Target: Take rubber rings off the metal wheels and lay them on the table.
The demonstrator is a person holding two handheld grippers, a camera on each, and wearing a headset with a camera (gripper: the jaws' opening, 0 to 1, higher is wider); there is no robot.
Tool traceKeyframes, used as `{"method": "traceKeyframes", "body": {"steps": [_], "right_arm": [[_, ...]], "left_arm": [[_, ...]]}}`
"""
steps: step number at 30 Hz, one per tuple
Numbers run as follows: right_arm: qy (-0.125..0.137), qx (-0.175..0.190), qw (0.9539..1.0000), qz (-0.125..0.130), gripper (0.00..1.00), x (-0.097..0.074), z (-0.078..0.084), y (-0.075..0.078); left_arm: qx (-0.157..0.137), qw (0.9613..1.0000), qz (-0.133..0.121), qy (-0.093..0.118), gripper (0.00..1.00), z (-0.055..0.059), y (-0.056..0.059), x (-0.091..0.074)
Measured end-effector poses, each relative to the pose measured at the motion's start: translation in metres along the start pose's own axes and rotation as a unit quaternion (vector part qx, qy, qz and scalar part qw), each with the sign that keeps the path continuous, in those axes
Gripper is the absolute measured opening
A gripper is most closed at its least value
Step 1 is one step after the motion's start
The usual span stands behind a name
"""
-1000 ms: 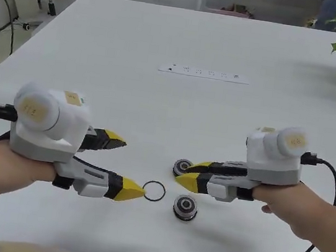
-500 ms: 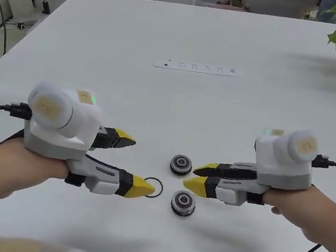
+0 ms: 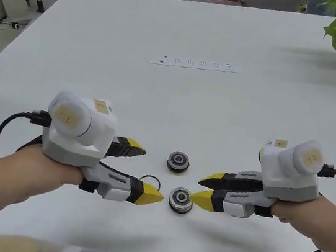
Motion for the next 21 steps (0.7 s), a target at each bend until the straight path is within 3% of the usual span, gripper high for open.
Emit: {"method": "traceKeyframes", "body": {"steps": [11,21], "right_arm": [[-0.019,-0.013,0.9997,-0.005,0.23,0.002,0.018,-0.002],[-0.029,-0.034,0.9989,-0.016,0.20,0.005,0.023,-0.004]], "left_arm": [[-0.002,0.9996,0.021,-0.018,0.57,0.011,0.012,0.019],[-0.008,0.9989,0.035,-0.032,0.49,0.024,0.020,0.029]]}}
Point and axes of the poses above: the centre of the closed fingertips' face, and the gripper's own axes: x roughly forward along the fingers, y roughly to its right, z roughly out of its underside, the point moved 1 cm from there along -x, roughly backward along the fingers, and after that the axes turned 15 degrees about y, right-handed, at the moved point
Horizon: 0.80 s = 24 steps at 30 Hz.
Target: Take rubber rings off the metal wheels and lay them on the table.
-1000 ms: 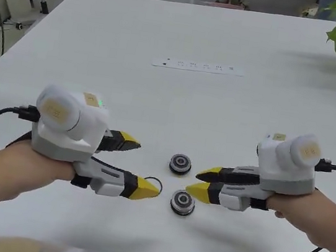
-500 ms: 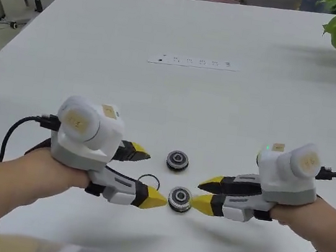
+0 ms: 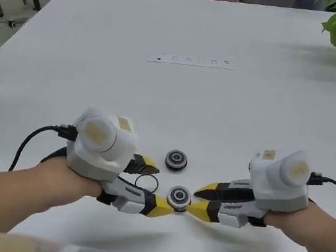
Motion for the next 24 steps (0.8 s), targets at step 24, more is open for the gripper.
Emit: {"method": "traceKeyframes", "body": {"steps": [24], "right_arm": [[-0.001,-0.043,0.9991,-0.006,0.13,0.004,0.002,-0.001]], "left_arm": [[-0.007,1.0000,0.002,-0.001,0.32,0.002,0.005,0.024]]}}
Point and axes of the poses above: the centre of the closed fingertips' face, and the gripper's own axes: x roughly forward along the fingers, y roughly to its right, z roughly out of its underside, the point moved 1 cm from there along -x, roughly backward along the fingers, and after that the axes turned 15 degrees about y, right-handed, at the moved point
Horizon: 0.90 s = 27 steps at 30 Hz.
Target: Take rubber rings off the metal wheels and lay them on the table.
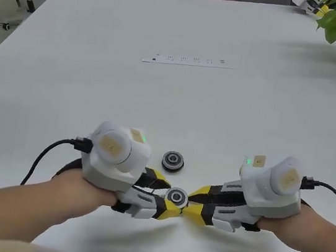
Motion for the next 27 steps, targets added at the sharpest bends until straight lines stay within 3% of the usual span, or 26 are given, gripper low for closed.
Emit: {"method": "traceKeyframes", "body": {"steps": [7,11,15,27], "right_arm": [[0.004,0.001,1.0000,0.003,0.13,0.0004,-0.0002,0.0004],[0.006,0.001,1.0000,0.005,0.13,0.0005,-0.0001,0.0005],[0.008,0.001,1.0000,0.006,0.13,0.0005,-0.0001,0.0006],[-0.004,-0.001,0.9997,0.024,0.11,0.0002,0.0008,-0.0012]], "left_arm": [[0.033,0.9995,-0.002,-0.003,0.23,0.0001,0.0020,0.0015],[0.029,0.9995,-0.008,-0.002,0.20,-0.0004,-0.0008,0.0024],[0.059,0.9981,-0.013,-0.005,0.15,0.0001,-0.0024,0.0036],[0.055,0.9976,-0.040,0.012,0.14,0.0005,-0.0009,0.0038]]}}
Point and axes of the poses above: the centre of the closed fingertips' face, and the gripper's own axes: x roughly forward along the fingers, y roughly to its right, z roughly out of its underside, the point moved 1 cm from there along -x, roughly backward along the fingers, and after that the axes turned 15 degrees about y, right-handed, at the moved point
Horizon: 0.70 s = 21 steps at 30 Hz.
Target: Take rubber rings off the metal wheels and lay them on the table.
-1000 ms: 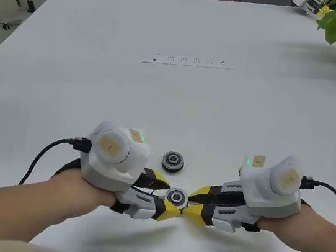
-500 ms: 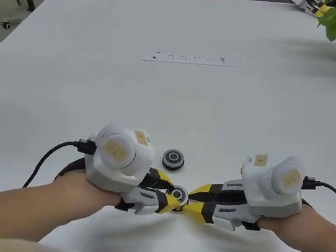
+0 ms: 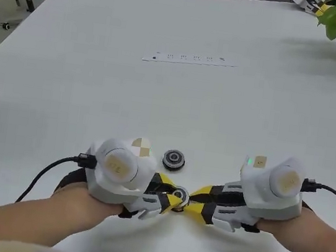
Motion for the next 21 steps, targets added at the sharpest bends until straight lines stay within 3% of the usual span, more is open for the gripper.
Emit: {"method": "traceKeyframes", "body": {"steps": [4,8,12,17,21], "right_arm": [[0.000,0.015,0.9999,0.005,0.10,-0.0006,-0.0002,0.0001],[-0.004,0.017,0.9998,0.010,0.01,-0.0037,0.0010,-0.0002],[-0.002,0.028,0.9995,0.014,0.00,-0.0037,0.0008,-0.0002],[0.026,0.097,0.9945,0.029,0.00,-0.0049,-0.0007,0.0030],[0.025,0.103,0.9938,0.033,0.00,-0.0066,-0.0006,0.0039]], "left_arm": [[0.012,0.9999,-0.001,-0.003,0.14,-0.0001,-0.0001,0.0005],[0.013,0.9999,-0.003,-0.001,0.14,-0.0003,-0.0003,0.0010],[0.013,0.9999,-0.004,-0.001,0.13,-0.0007,-0.0004,0.0016],[0.010,0.9999,-0.005,0.001,0.14,-0.0010,-0.0003,0.0023],[0.008,1.0000,-0.004,-0.001,0.14,-0.0014,0.0010,0.0029]]}}
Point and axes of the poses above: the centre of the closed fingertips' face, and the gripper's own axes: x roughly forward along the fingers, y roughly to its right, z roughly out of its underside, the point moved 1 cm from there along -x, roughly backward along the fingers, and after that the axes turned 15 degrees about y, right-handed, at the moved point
